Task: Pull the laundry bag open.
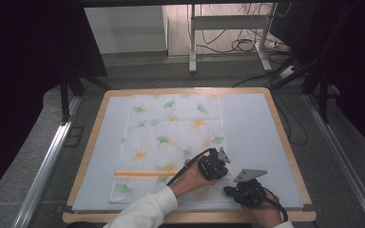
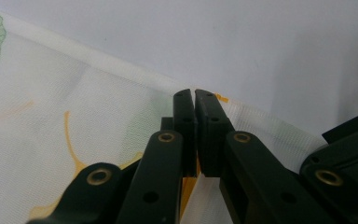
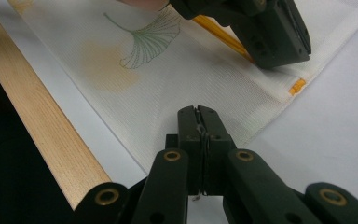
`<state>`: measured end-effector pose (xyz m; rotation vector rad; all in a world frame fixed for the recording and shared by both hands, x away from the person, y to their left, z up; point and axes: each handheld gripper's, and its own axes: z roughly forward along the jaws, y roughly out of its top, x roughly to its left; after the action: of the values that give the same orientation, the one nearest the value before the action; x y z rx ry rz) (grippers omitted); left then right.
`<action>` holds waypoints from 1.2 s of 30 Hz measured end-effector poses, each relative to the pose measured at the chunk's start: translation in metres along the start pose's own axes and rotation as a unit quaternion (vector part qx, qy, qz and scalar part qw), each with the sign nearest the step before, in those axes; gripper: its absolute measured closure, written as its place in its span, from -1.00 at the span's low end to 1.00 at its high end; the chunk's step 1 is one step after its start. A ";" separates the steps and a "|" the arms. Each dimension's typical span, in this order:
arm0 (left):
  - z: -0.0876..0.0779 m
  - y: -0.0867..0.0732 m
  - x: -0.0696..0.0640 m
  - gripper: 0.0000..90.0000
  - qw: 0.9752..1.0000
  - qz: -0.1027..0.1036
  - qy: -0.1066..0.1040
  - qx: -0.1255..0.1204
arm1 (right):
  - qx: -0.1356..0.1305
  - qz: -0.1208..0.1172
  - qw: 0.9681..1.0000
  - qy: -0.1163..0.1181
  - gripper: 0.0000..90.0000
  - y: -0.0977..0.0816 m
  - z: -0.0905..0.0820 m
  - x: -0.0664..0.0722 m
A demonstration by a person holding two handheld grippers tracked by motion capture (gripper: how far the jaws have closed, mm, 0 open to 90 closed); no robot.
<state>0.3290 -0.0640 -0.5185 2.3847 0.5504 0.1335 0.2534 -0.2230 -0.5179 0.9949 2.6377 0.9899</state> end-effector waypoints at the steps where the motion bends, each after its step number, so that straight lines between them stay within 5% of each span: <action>1: 0.000 0.000 0.000 0.94 1.000 0.001 0.001 0.000 | 0.000 0.000 1.000 0.000 0.96 0.000 0.000 0.000; 12: 0.000 0.000 0.000 1.00 1.000 -0.005 -0.001 -0.003 | -0.002 -0.005 1.000 -0.009 0.96 0.001 0.000 -0.001; 22: 0.000 -0.002 -0.002 1.00 1.000 0.006 0.009 -0.009 | -0.007 0.024 0.999 -0.037 0.98 0.013 0.010 -0.014; 26: -0.002 -0.003 -0.001 1.00 1.000 0.013 0.011 -0.007 | -0.011 0.061 0.998 -0.029 0.99 0.012 0.009 -0.019; 36: -0.003 -0.006 -0.002 1.00 1.000 0.021 0.018 -0.007 | -0.016 0.083 0.996 -0.024 0.99 0.010 0.010 -0.022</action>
<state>0.3242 -0.0587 -0.5198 2.3853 0.5131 0.1979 0.2790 -0.2264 -0.5208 1.2315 2.5248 1.0246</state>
